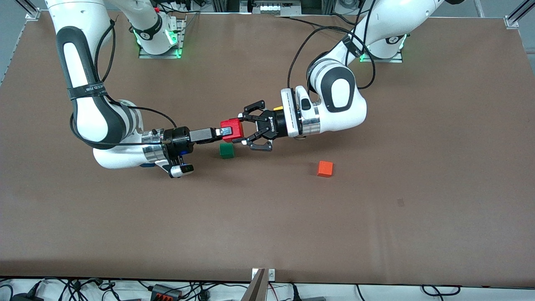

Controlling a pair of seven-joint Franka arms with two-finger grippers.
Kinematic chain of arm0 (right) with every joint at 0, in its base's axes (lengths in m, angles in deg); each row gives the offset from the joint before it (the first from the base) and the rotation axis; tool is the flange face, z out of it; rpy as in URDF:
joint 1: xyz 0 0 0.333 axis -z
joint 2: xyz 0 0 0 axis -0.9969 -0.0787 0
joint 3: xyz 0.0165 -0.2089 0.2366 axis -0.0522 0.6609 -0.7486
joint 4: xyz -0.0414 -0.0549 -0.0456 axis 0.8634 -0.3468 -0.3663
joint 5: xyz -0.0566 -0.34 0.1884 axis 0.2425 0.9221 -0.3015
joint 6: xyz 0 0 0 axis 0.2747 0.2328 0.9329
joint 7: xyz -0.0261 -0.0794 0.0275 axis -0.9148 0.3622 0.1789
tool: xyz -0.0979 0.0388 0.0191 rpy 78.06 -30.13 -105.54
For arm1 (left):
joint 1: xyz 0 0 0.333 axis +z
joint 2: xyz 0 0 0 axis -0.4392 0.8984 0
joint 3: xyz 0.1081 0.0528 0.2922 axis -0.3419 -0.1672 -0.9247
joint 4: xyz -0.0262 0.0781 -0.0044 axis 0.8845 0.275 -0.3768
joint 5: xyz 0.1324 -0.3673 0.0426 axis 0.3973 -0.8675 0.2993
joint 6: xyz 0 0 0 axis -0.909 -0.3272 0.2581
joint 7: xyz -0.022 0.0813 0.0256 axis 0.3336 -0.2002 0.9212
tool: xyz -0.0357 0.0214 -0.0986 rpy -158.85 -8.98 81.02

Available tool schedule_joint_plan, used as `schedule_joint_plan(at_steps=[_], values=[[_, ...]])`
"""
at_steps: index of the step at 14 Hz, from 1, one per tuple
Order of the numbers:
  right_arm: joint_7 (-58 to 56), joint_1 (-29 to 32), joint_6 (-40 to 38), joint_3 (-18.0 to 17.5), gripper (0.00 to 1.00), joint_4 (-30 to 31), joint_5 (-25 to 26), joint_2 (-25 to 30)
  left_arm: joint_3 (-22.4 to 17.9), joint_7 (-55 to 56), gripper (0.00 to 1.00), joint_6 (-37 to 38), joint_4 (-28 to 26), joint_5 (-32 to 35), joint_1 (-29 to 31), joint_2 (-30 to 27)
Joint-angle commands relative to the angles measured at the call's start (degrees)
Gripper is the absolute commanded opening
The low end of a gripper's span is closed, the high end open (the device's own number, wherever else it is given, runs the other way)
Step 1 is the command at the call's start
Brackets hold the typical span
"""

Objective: Pass red block to right arm, stack on blue
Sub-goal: 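Open the left gripper and withdraw it while the right gripper holds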

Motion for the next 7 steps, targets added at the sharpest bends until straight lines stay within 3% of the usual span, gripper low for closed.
schedule_joint_plan(at_steps=[1,2,3,5,7], values=[[0.4,-0.2,-0.3,0.0,0.08,-0.6,-0.1,-0.1,0.4,-4.0,0.08,-1.9,1.5,-2.3,-0.4,0.4],[0.4,-0.2,-0.3,0.0,0.03,-0.6,-0.2,0.0,0.4,-4.0,0.08,-1.9,1.5,-2.4,-0.3,0.4],[0.4,0.0,-0.3,0.0,0.00,-0.7,-0.1,0.0,0.4,-4.0,0.14,-1.9,1.4,-2.4,-0.3,0.4],[0.4,-0.1,-0.3,0.0,0.00,-0.7,-0.2,0.0,0.3,-4.4,0.97,-1.8,1.4,-1.7,0.0,0.3],[0.3,-0.1,-0.3,0.0,0.00,-0.7,-0.2,0.0,0.3,-4.2,1.00,-1.6,1.2,-1.6,0.4,-0.1]])
